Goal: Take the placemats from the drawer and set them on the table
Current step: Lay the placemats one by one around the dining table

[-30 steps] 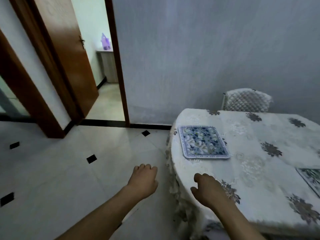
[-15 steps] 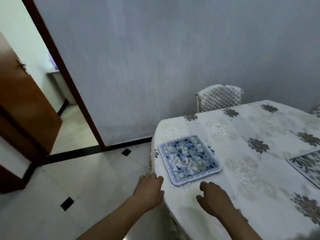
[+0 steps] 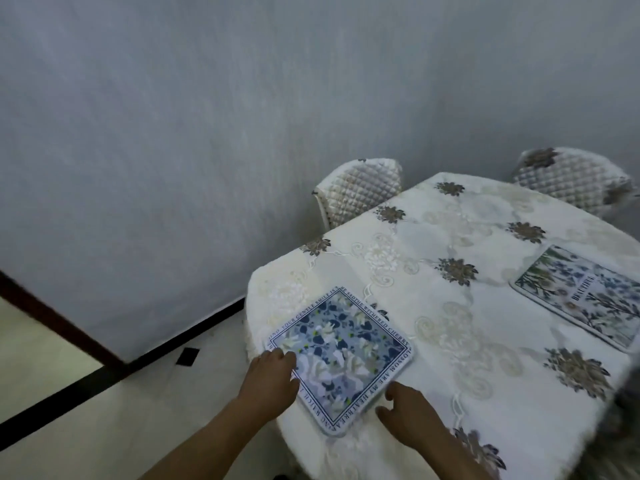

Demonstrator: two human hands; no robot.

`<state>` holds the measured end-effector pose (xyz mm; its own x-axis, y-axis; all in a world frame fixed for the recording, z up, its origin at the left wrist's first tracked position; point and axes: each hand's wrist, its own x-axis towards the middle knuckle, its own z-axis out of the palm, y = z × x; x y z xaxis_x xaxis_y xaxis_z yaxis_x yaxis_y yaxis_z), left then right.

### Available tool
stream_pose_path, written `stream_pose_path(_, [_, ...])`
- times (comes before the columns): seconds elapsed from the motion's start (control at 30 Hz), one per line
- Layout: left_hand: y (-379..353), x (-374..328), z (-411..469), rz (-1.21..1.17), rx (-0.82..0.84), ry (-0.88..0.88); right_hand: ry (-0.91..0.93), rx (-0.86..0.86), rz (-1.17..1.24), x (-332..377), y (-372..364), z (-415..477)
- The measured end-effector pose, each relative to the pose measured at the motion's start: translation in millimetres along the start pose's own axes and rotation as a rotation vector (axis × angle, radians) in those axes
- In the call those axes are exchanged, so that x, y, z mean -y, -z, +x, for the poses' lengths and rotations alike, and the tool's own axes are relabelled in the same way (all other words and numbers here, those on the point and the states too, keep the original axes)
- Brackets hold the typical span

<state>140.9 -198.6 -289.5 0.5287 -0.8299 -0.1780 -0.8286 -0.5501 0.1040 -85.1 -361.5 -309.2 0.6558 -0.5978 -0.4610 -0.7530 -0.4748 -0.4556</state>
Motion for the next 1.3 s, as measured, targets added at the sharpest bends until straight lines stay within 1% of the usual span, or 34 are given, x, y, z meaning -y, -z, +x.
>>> stream_pose_path(0.1, [-6,28,49,-0.004,0.075,-0.026,-0.201,0.052,0.197,4,-17,19])
stream_pose_path(0.23, [-16,67,107,-0.001,0.191,-0.043,-0.501,0.047,0.493,18,-45,44])
stream_pose_path(0.33, [-26,90,142,-0.137,0.272,0.010,-0.635,-0.038,0.695,28,-63,61])
stream_pose_path(0.4, [-33,98,161,-0.215,0.338,0.041,-0.690,-0.119,0.776,33,-71,69])
stream_pose_path(0.47, [-40,103,175,-0.236,0.389,0.026,-0.729,-0.202,0.838,41,-76,73])
stream_pose_path(0.53, [-44,106,181,-0.211,0.401,-0.007,-0.745,-0.297,0.844,49,-77,72])
stream_pose_path(0.63, [-47,108,184,-0.243,0.354,-0.032,-0.770,-0.390,0.796,61,-78,68])
stream_pose_path(0.8, [-41,105,177,-0.337,0.347,-0.002,-0.771,-0.444,0.759,76,-86,70])
stream_pose_path(0.9, [-37,105,172,-0.358,0.291,-0.004,-0.776,-0.461,0.778,85,-86,71])
stream_pose_path(1.0, [-29,102,168,-0.440,0.284,-0.036,-0.746,-0.490,0.730,90,-82,67])
stream_pose_path(1.07, [-19,96,165,-0.490,0.285,-0.096,-0.720,-0.522,0.688,89,-76,62])
stream_pose_path(1.13, [-7,87,160,-0.551,0.282,-0.206,-0.693,-0.575,0.654,85,-68,54])
stream_pose_path(1.2, [7,76,154,-0.558,0.286,-0.314,-0.662,-0.648,0.645,75,-59,44])
stream_pose_path(1.3, [27,52,140,-0.559,0.273,-0.395,-0.623,-0.745,0.626,53,-44,21])
